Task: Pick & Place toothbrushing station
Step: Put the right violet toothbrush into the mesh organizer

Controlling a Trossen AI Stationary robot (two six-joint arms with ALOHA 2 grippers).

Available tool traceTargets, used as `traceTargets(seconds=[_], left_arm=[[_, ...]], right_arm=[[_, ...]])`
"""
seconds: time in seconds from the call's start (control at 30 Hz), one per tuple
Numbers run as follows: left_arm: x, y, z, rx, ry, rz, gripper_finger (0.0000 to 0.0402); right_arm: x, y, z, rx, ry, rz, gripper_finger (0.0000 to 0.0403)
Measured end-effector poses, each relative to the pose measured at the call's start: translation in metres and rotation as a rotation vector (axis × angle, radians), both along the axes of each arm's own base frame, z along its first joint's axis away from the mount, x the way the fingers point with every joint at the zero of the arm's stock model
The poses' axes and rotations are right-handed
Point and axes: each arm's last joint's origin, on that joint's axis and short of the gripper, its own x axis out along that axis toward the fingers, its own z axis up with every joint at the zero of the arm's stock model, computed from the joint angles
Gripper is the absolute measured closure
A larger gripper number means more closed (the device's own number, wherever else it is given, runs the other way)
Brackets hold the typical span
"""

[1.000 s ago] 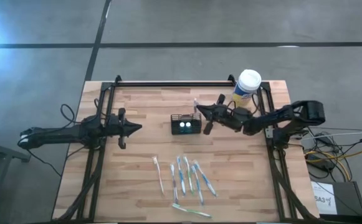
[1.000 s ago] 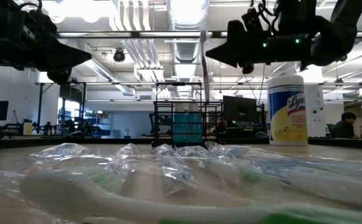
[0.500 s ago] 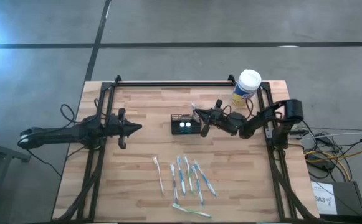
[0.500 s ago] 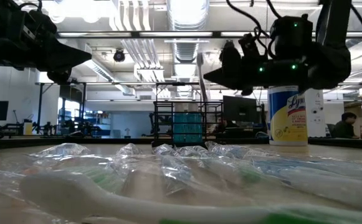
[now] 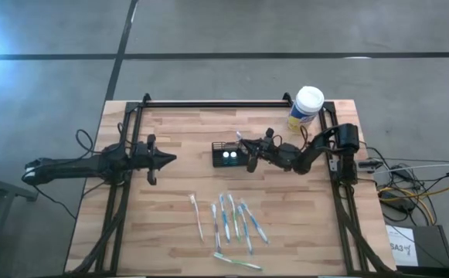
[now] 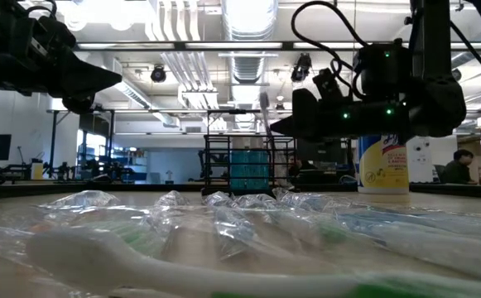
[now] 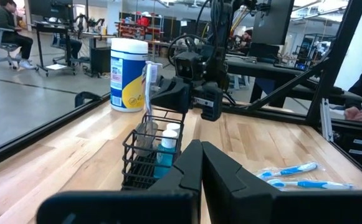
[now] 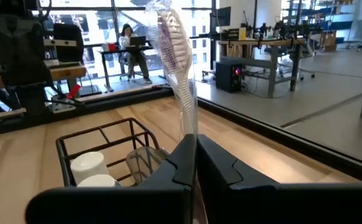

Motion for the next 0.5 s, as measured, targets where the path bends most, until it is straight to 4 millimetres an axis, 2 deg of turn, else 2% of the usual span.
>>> traceTargets(seconds=[0.27,0.5], left_arm=[[0.0,0.0,0.0,0.0,0.0,0.001,0.0394],[0.0,0.0,0.0,-0.002,-0.001,0.001,0.0394]], right_arm=[[0.0,0.002,0.009,0.015,-0.032,0.015,0.0386],[-0.003,0.006,0.027,0.049,-0.023,0.029,0.0324]])
